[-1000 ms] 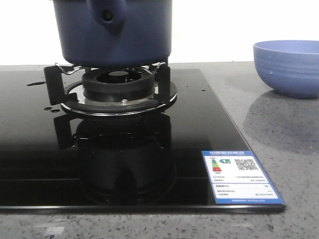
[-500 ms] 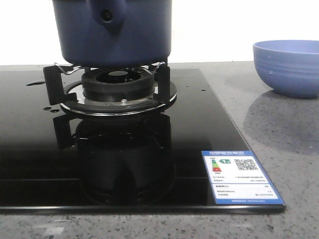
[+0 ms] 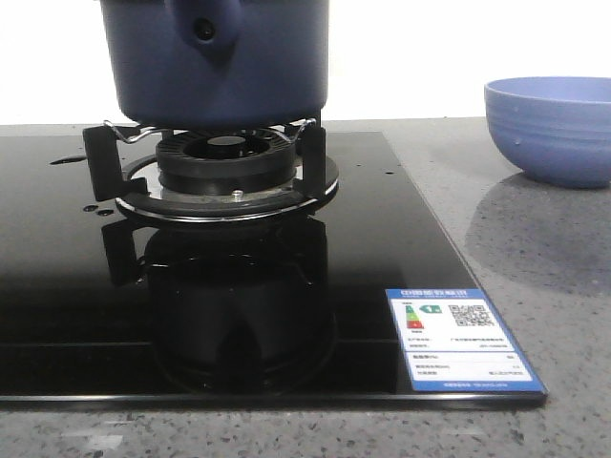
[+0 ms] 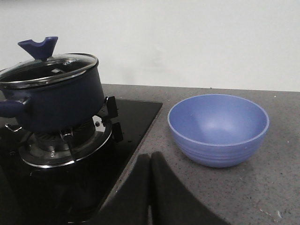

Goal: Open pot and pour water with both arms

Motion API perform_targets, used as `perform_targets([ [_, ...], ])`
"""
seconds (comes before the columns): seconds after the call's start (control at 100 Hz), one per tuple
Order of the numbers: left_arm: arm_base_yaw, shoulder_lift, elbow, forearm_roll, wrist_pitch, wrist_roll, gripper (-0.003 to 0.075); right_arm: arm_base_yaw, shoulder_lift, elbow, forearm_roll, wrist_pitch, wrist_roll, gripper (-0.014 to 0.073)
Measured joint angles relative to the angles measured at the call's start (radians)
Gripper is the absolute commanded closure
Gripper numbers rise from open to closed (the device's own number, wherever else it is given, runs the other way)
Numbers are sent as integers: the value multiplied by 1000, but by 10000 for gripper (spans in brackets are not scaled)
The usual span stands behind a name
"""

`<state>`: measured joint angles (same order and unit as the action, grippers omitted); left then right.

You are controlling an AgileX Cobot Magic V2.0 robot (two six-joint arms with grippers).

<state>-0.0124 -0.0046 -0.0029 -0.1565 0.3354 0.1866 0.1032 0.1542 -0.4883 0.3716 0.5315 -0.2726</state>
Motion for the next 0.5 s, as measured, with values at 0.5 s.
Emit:
perform_targets([
  [0.5, 0, 0, 0, -2, 0, -1, 741, -187, 0, 376, -372, -399, 237, 658],
])
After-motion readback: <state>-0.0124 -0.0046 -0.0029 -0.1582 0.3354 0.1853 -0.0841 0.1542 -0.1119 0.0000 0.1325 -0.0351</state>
